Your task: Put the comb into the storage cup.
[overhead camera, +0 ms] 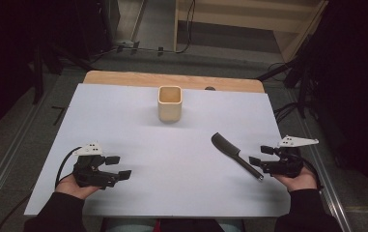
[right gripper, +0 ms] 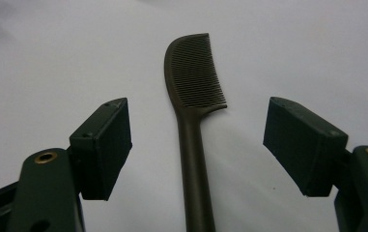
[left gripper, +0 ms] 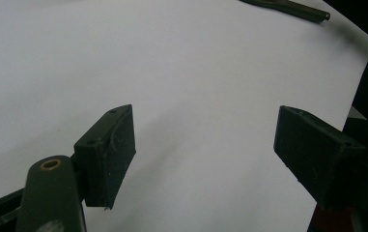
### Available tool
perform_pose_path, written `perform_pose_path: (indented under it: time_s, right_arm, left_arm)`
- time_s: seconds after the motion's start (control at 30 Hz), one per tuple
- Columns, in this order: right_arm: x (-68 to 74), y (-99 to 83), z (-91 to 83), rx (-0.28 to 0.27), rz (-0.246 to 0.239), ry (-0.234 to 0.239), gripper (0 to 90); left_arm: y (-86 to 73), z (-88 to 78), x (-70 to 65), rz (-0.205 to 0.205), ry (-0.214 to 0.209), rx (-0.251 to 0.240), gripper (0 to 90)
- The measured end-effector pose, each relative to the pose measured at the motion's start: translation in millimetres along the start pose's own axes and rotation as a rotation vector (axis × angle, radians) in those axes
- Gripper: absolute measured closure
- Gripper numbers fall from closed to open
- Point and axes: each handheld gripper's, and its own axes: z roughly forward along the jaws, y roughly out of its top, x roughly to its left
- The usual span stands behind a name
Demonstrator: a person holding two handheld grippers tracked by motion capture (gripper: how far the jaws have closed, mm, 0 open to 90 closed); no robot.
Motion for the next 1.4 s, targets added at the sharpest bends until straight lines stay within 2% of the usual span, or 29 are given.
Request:
perform_pose_path:
  time_s: [0.23, 0.37, 0.53, 0.77, 0.93, 1.13, 1.3, 1.4]
  right_arm:
    - [-2.1, -8.5, 9.6, 0.017, 0.016, -0.004, 23.5]
    - [-4.3, -13.5, 13.4, 0.035, 0.01, -0.017, 23.7]
    - [-6.6, -19.5, 15.6, 0.027, 0.02, -0.028, 24.0]
    - [-5.8, -28.8, 21.5, 0.064, 0.007, -0.036, 25.2]
    - [-6.3, -35.2, 23.2, 0.08, 0.02, -0.039, 26.6]
    - [-4.5, -41.1, 26.6, 0.122, 0.011, -0.029, 31.9]
    - [0.0, -45.0, 25.1, 0.134, -0.011, -0.047, 39.5]
    - [5.1, -47.3, 24.0, 0.138, -0.042, -0.079, 45.8]
  left_arm:
    - [0.9, -0.4, 0.5, 0.004, 0.0, -0.002, 23.2]
    - [2.2, -0.1, 0.9, 0.003, -0.001, -0.006, 23.2]
    - [4.4, 1.1, 2.0, 0.007, -0.004, -0.007, 23.2]
    - [7.7, 4.1, 2.2, 0.012, -0.013, -0.008, 23.2]
    - [10.3, 5.9, 2.9, 0.017, -0.014, -0.008, 23.3]
    - [13.4, 9.4, 3.1, 0.021, -0.023, -0.007, 23.2]
    - [15.5, 11.4, 3.5, 0.026, -0.028, -0.005, 23.3]
    - [16.4, 12.9, 3.5, 0.028, -0.032, -0.003, 23.2]
